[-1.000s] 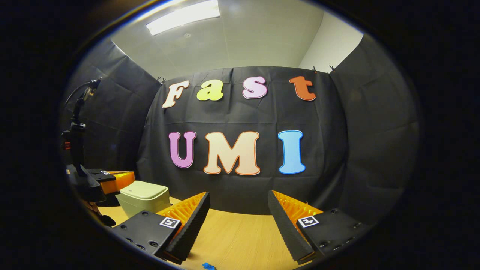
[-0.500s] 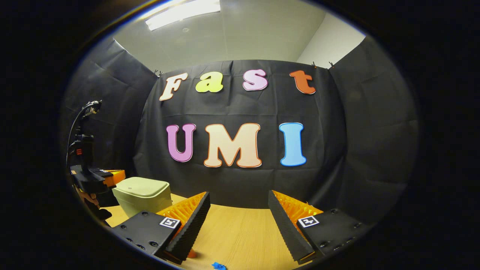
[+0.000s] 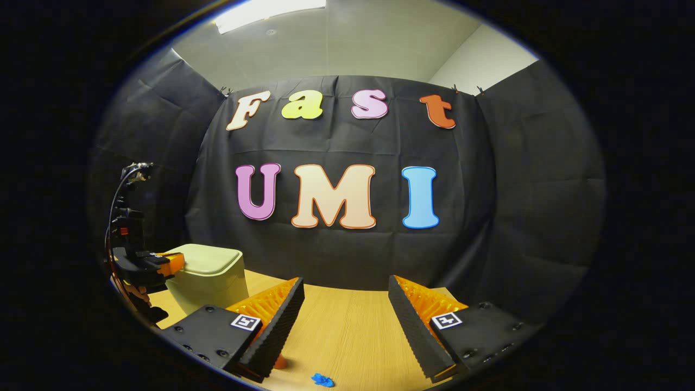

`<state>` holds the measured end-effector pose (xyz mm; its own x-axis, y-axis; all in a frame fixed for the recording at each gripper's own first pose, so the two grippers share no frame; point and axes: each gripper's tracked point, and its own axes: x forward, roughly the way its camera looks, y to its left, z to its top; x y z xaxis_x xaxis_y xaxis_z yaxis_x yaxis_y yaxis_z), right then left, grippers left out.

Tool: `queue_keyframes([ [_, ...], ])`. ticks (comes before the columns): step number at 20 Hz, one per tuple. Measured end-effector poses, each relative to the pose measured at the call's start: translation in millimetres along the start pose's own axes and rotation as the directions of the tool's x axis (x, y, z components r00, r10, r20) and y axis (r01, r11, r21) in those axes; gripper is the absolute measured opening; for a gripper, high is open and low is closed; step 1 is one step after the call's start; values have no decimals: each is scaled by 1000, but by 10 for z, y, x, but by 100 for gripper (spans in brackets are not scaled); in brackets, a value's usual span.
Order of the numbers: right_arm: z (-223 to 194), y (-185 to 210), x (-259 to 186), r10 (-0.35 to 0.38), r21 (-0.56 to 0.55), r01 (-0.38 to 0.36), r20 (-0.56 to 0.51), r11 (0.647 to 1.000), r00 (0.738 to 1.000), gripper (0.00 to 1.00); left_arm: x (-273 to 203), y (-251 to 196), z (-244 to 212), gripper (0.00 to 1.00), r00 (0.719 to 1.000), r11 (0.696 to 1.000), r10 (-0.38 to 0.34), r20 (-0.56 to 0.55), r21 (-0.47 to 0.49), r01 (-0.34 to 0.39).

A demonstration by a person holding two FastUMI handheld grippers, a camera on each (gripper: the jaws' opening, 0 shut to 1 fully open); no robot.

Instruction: Press the lid of the desktop garbage bin to open it, pick up the crumpled paper on the desktop and throw it into the bin, then pick up the pop can on the desktop and drop it into the bin, and finally close the garbage bin lid.

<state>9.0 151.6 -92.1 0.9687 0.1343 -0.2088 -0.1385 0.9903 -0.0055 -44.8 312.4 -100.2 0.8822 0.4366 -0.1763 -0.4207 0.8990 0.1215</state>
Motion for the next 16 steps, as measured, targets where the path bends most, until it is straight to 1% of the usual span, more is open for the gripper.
queue_keyframes([
  [1,11,0,-2,-3,1,3,1,1000,1000,98,20,-9,-71,0,1000,1000,-7,-10,-1,7],
  [2,4,6,-2,-4,4,4,0,1000,1000,98,-13,-1,-117,0,1000,1000,-13,13,-5,13],
  [3,3,5,-5,-5,7,5,-1,1000,1000,100,35,-16,-35,0,998,1000,-18,66,12,18],
  [5,-34,15,6,3,4,-3,-7,1000,1000,98,34,-3,-44,0,997,998,-21,80,60,16],
  [7,-47,26,27,20,-9,-20,-13,1000,1000,98,17,-16,-15,0,993,999,-21,113,39,16],
  [8,-31,12,31,28,-19,-29,-11,999,1000,98,25,-31,56,0,991,999,-17,132,46,11],
  [9,25,3,43,38,-27,-38,0,999,999,98,25,-11,46,0,992,998,-8,124,64,0],
  [11,89,-3,74,61,-31,-60,20,998,998,98,21,-32,34,0,995,997,-11,102,83,2],
  [13,113,-4,106,86,-9,-86,25,996,996,98,-45,-67,153,0,993,998,-12,113,65,4],
  [16,156,-45,119,114,2,-114,38,993,993,98,-89,-228,467,0,986,998,-4,169,60,-6],
])
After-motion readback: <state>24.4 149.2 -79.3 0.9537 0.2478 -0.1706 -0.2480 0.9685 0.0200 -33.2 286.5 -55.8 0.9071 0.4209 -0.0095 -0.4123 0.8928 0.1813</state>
